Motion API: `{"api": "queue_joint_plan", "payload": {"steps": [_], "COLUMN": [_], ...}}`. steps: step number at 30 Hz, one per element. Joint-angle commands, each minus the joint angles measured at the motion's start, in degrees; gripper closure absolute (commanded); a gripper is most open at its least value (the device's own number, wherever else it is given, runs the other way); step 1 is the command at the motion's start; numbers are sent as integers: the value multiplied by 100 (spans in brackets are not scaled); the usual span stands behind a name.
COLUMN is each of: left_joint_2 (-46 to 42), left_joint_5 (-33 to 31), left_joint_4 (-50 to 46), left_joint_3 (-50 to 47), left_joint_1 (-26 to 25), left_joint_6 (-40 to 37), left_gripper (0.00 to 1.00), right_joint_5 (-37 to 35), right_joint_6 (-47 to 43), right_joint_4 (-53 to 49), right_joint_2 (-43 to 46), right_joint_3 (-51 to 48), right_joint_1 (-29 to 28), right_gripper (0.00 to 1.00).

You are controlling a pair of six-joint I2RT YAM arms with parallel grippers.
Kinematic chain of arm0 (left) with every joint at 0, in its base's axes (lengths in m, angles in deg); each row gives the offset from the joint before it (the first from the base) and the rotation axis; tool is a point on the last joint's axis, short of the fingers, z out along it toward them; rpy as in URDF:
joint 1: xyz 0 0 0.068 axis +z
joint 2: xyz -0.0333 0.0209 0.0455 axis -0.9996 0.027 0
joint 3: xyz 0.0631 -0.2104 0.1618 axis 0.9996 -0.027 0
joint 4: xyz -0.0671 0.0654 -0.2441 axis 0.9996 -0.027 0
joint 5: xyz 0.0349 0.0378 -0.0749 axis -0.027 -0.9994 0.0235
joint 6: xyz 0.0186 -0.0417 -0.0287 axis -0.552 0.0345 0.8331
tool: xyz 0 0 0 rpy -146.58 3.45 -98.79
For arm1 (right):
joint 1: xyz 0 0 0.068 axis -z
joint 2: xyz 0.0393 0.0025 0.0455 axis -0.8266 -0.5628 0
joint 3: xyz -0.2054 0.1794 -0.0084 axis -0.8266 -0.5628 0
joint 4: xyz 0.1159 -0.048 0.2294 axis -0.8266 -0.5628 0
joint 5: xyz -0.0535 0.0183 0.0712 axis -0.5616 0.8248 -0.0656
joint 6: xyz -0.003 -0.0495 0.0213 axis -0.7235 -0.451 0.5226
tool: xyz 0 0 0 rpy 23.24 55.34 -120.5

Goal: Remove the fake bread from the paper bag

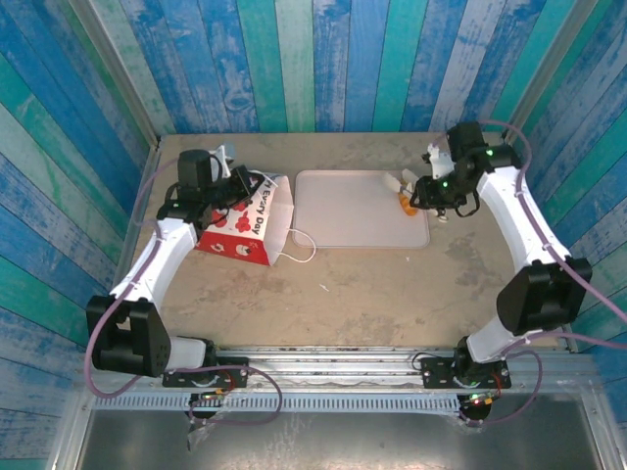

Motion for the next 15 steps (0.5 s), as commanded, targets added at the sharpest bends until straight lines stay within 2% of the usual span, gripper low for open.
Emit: {"api": "queue_joint_plan", "payload": {"steps": [1, 5, 11, 15], "left_joint_2": [-626, -915, -1358, -1580], "left_joint_5": [-310, -559, -916, -978], "left_joint_4": [-325, -611, -925, -927], "left_joint_3": [179, 213, 109, -26], "left_joint_1": [11, 11, 10, 11], "left_joint_6": [-272, -433, -565, -526], "left_gripper": [100, 100, 100, 100], "right_joint_5": [1042, 1488, 1998, 2053], "right_joint_6": [179, 229, 466, 679], "right_joint_4": [465, 756, 1415, 1918], "right_joint_2": [368, 564, 574, 484], "right_joint_3": [-362, -749, -1262, -1532], "right_joint_1": [-213, -660, -1765, -2448], "right_gripper": [51, 51, 51, 51]}}
